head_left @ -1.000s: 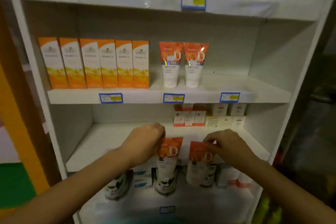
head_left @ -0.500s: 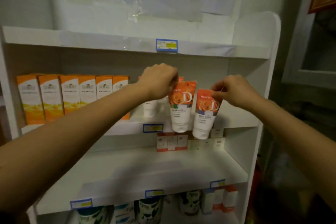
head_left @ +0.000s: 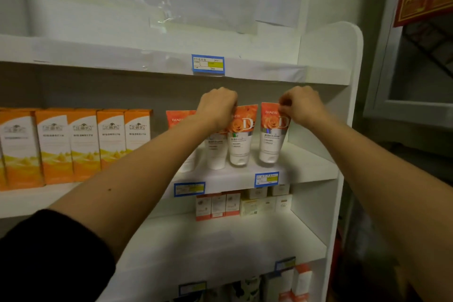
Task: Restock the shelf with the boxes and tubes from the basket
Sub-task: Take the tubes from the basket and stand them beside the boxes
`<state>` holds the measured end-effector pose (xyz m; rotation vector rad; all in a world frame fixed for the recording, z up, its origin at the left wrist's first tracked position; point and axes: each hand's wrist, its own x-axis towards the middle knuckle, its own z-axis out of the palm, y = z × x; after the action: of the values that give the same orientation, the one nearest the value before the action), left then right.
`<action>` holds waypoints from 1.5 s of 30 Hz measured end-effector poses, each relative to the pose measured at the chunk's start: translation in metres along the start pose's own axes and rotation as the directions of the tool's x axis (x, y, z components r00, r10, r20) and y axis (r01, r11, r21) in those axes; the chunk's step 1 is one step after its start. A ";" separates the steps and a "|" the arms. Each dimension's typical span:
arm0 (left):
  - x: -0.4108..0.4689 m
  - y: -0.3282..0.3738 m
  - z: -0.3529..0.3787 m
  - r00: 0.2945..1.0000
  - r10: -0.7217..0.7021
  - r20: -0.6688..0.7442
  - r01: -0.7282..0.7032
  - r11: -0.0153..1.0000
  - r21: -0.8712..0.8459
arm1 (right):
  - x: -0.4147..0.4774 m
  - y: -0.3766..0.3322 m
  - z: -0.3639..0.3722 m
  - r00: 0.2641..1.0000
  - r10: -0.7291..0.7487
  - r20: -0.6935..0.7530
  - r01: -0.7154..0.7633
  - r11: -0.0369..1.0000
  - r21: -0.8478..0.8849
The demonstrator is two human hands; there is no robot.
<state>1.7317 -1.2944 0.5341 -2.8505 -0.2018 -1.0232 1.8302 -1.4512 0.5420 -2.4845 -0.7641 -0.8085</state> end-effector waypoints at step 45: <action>0.003 -0.054 -0.001 0.948 -0.172 0.267 0.222 0.960 -0.171 | 0.015 -0.041 0.044 0.979 -0.143 0.145 0.160 0.981 -0.110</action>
<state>1.7247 -1.2408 0.5393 -3.1939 -0.4391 -0.7465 1.8330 -1.3909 0.5269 -2.6365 -0.9906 -0.7632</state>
